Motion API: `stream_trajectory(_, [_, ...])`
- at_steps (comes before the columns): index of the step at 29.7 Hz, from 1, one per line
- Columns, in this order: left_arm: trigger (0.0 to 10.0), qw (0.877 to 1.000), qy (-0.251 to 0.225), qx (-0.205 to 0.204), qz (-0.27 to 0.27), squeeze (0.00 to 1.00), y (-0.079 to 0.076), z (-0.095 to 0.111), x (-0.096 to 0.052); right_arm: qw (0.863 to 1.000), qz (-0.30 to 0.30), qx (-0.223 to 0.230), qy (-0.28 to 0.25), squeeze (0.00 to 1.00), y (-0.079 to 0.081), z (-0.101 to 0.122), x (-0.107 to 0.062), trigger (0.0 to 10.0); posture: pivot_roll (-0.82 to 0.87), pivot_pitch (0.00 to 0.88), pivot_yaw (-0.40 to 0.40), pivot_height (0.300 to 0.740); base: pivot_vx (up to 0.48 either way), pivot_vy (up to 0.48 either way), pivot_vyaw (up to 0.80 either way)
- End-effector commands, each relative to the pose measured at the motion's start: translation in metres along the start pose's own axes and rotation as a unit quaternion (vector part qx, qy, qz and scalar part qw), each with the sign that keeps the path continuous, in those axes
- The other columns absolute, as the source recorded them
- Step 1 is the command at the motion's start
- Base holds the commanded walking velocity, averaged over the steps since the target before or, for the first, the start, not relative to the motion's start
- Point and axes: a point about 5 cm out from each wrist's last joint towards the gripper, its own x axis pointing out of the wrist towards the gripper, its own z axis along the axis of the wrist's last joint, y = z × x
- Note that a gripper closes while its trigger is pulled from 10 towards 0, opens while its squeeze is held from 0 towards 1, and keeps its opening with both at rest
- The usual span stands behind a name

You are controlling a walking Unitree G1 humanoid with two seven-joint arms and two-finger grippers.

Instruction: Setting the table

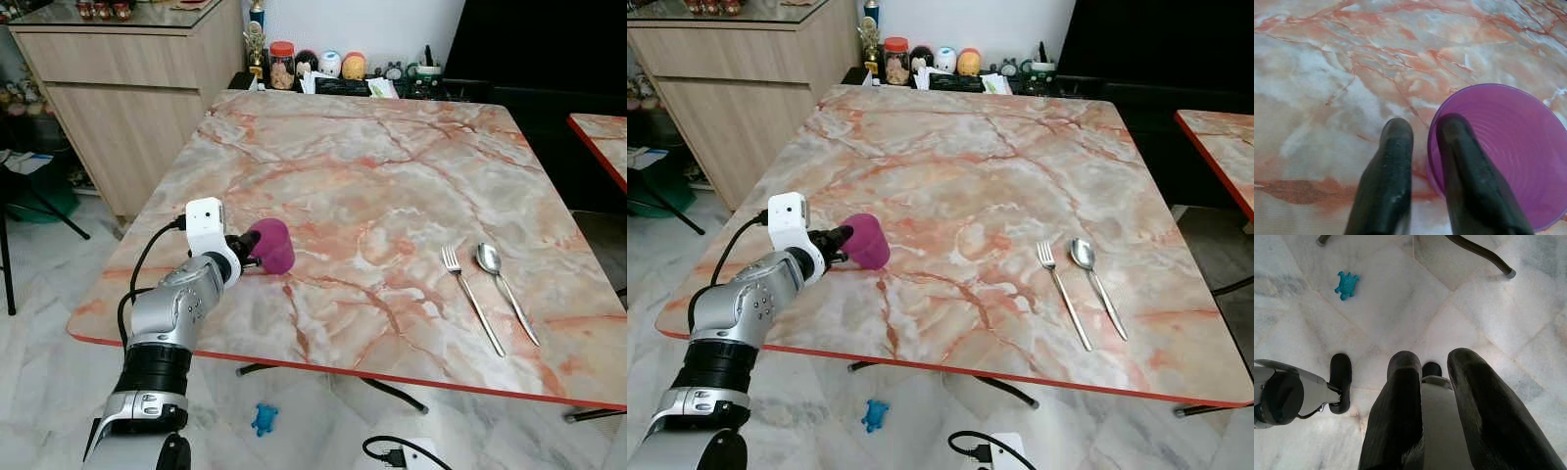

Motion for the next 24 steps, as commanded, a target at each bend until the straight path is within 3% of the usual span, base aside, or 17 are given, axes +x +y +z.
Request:
stream_trajectory(1, [0.0,1.000,0.004,0.003,0.003,0.00,0.000,0.001,0.001,1.000,0.000,-0.001,0.005,0.00,0.000,-0.001,0.000,10.0,0.15,0.025,-0.033,0.740,0.000,0.000,0.00])
stream_trajectory(13, [0.0,1.000,0.006,-0.002,-0.009,0.00,-0.003,-0.001,0.000,1.000,0.002,-0.002,-0.001,0.00,0.001,0.006,0.002,10.0,0.15,0.025,-0.033,0.740,0.000,0.000,0.00])
stream_trajectory(24, [0.0,1.000,-0.007,0.000,-0.019,0.00,-0.005,0.000,-0.002,1.000,0.001,-0.001,0.004,0.00,-0.003,-0.005,-0.001,10.0,0.15,0.025,-0.033,0.740,0.000,0.000,0.00])
